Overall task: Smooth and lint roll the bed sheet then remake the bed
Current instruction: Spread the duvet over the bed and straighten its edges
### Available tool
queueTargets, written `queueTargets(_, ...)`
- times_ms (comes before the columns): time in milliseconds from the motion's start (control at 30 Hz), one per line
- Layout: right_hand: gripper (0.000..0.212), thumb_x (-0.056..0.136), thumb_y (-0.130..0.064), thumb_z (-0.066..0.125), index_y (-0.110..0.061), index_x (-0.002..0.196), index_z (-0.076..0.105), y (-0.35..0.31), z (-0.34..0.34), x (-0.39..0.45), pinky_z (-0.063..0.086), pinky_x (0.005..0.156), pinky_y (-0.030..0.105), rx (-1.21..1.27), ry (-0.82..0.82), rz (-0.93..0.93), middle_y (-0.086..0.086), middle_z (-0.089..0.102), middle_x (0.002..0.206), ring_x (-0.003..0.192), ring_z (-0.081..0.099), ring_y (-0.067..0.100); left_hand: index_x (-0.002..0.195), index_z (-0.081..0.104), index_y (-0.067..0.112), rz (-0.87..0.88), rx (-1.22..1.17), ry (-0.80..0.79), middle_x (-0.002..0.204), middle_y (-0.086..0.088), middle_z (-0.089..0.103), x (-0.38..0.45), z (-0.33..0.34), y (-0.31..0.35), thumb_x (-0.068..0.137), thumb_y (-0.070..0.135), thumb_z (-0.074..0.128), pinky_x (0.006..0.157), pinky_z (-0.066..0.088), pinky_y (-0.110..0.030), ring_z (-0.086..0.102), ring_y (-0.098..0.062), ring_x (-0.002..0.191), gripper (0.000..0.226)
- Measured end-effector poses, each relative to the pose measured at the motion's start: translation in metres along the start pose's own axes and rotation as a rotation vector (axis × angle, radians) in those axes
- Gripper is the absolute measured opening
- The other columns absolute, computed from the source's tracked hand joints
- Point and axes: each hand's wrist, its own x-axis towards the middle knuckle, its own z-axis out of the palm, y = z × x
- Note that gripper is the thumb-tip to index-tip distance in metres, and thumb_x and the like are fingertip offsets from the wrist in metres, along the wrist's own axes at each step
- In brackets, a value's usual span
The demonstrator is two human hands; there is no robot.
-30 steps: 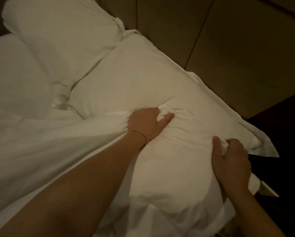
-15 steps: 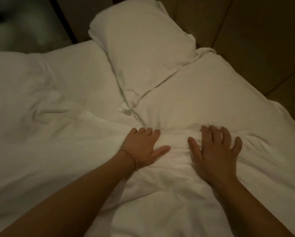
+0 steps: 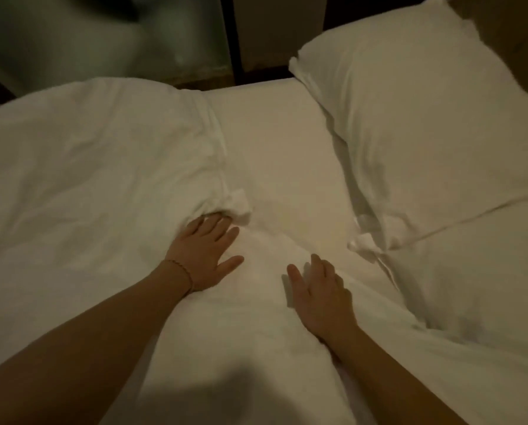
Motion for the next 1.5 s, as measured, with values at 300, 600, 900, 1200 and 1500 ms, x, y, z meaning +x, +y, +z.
queueTargets(300,0.087,0.089,-0.074,0.013,-0.019,0.156,0.003,-0.146,0.096,0.072,0.008,0.121,0.048,0.184,0.196,-0.149,0.007,0.014,0.162,0.148,0.013,0.024,0.156,-0.005,0.046,-0.12,-0.2,0.025,0.168,0.013,0.004,0.034,0.017,-0.137,0.084,0.087,0.008,0.121,0.008,-0.057,0.001,-0.018,0.155,0.084)
queueTargets(600,0.061,0.096,-0.063,0.025,-0.008,0.099,0.051,-0.154,0.166,0.131,0.035,0.085,0.042,-0.109,0.493,-0.158,0.008,0.057,0.094,0.091,0.051,0.029,0.109,0.065,0.025,-0.356,-0.316,0.38,0.101,0.002,0.065,0.055,0.132,-0.12,0.089,0.074,0.03,0.099,0.024,-0.047,0.057,-0.028,0.1,0.064)
queueTargets(900,0.076,0.093,-0.07,0.008,-0.015,0.104,0.059,-0.168,0.135,0.153,0.044,0.082,0.038,-0.113,0.198,-0.112,0.006,0.068,0.086,0.081,0.064,0.028,0.1,0.075,0.025,-0.615,-0.459,0.177,0.093,-0.007,0.075,0.087,0.087,-0.124,0.091,0.067,-0.004,0.09,0.043,-0.039,0.068,-0.032,0.094,0.09)
queueTargets(1200,0.054,0.094,-0.064,0.022,-0.018,0.098,0.05,-0.211,-0.096,0.176,0.043,0.072,0.033,0.163,0.274,-0.308,0.005,0.065,0.088,0.084,0.063,0.027,0.055,0.054,0.02,-0.895,-0.964,0.556,0.061,0.002,0.055,0.192,-0.136,-0.099,0.102,0.061,0.023,0.063,0.036,-0.032,0.055,-0.022,0.067,0.069)
queueTargets(1500,0.047,0.1,-0.057,0.032,-0.014,0.1,0.052,-0.252,-0.332,0.244,0.05,0.071,0.042,0.26,0.588,-0.563,0.006,0.063,0.086,0.078,0.06,0.025,0.091,0.074,0.008,-0.839,-0.871,0.992,0.106,-0.018,0.071,0.327,-0.376,-0.095,0.105,0.058,0.021,0.071,0.033,-0.035,0.062,-0.038,0.101,0.073)
